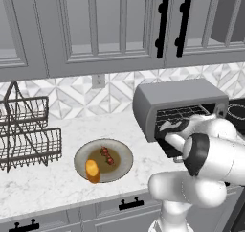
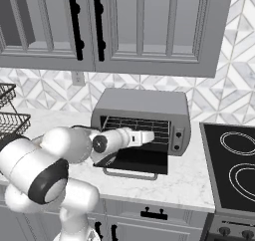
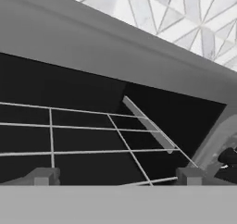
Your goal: Pick up the kebab skewer and baguette bread, and place them inside the toaster oven. Close the toaster oven door and start by setting the timer.
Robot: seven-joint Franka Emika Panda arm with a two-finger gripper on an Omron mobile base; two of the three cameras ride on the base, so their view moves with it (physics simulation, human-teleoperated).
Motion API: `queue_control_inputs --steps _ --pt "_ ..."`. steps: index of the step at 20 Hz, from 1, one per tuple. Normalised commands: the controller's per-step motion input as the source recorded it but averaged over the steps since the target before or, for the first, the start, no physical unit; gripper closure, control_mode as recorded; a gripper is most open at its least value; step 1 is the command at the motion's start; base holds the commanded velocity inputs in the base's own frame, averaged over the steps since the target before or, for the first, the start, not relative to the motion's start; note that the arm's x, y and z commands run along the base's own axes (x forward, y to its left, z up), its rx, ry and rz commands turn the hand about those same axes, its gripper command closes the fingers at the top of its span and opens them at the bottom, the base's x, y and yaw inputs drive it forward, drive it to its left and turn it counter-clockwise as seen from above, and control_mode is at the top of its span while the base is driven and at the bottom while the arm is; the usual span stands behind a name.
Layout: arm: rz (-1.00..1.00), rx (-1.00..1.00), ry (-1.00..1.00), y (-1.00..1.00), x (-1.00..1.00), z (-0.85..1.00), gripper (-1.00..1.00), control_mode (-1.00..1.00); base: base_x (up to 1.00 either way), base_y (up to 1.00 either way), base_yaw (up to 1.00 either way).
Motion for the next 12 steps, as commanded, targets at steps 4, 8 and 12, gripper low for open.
queue_control_inputs --steps 4,8,12 --pt "0.14 0.1 0.5 -0.13 -0.47 -0.16 -1.0 -1.0 0.0 0.0 0.0" --pt "0.12 0.17 0.6 -0.13 -0.55 -0.12 -1.0 -1.0 0.0 0.0 0.0" --pt "0.1 0.19 0.63 -0.13 -0.65 -0.27 -1.0 -1.0 0.0 0.0 0.0"
